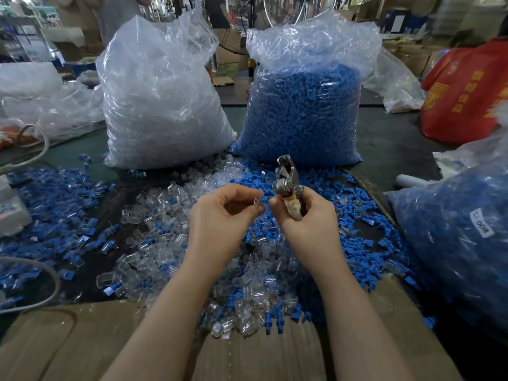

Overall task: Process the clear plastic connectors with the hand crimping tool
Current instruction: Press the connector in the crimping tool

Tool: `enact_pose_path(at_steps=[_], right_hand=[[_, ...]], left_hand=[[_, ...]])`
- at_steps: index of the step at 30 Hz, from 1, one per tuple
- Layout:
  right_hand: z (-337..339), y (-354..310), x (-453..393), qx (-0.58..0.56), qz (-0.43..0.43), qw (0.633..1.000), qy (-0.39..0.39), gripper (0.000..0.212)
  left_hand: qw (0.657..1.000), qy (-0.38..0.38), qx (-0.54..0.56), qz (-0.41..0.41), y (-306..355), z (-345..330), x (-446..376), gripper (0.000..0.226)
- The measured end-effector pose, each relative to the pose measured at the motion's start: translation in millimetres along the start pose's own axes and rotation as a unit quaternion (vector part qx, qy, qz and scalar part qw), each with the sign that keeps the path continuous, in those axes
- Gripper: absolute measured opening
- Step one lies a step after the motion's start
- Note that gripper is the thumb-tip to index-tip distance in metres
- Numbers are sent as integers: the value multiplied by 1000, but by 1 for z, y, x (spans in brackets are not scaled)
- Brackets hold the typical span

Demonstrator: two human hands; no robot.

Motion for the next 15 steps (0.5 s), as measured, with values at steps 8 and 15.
enact_pose_path(at_steps=[8, 15], right_hand=[[-1, -2, 0, -39, 3, 999, 5, 18], [-2, -1, 0, -32, 2, 999, 1, 17]], left_hand=[[1000, -2, 16, -6, 3, -2, 2, 28], [1000, 3, 0, -28, 4, -2, 4, 28]])
Point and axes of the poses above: each hand's wrist, its own x-axis away from the middle knuckle, its own z-axis out of the back of the hand, y = z × x, the point moved 1 cm from there along -x, towards the middle knuckle, and after that the axes turned 2 degrees about z, right-handed, at the moved point
